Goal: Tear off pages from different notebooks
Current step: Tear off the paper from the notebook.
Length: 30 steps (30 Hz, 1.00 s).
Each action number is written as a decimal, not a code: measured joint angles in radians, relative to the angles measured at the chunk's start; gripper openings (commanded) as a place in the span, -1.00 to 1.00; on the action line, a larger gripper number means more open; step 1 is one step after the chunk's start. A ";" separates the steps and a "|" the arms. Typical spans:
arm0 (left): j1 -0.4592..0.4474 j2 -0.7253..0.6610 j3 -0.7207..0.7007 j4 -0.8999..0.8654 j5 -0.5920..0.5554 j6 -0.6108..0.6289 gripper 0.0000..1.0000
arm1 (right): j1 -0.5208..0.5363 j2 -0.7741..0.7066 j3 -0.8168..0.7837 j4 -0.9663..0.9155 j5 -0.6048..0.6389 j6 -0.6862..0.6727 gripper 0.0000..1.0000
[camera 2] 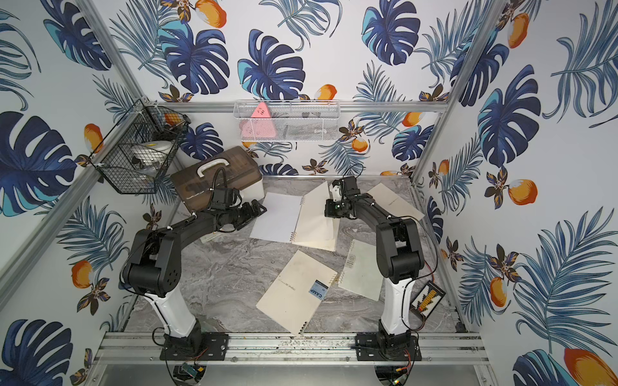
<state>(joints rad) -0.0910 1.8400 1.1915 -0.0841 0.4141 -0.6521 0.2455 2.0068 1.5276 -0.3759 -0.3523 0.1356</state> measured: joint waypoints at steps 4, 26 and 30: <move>0.000 0.048 0.023 -0.001 -0.002 0.003 0.98 | 0.002 -0.022 0.030 -0.036 -0.045 -0.077 -1.00; -0.008 0.200 0.213 -0.006 0.156 0.054 0.98 | 0.012 -0.209 0.024 -0.028 -0.307 -0.320 -1.00; -0.006 0.111 0.122 -0.016 0.158 0.023 0.98 | 0.012 -0.211 0.052 -0.027 -0.347 -0.330 -1.00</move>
<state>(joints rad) -0.0975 1.9507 1.3136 -0.1001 0.5720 -0.6296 0.2577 1.7962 1.5799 -0.4030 -0.6991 -0.1944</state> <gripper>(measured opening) 0.989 0.051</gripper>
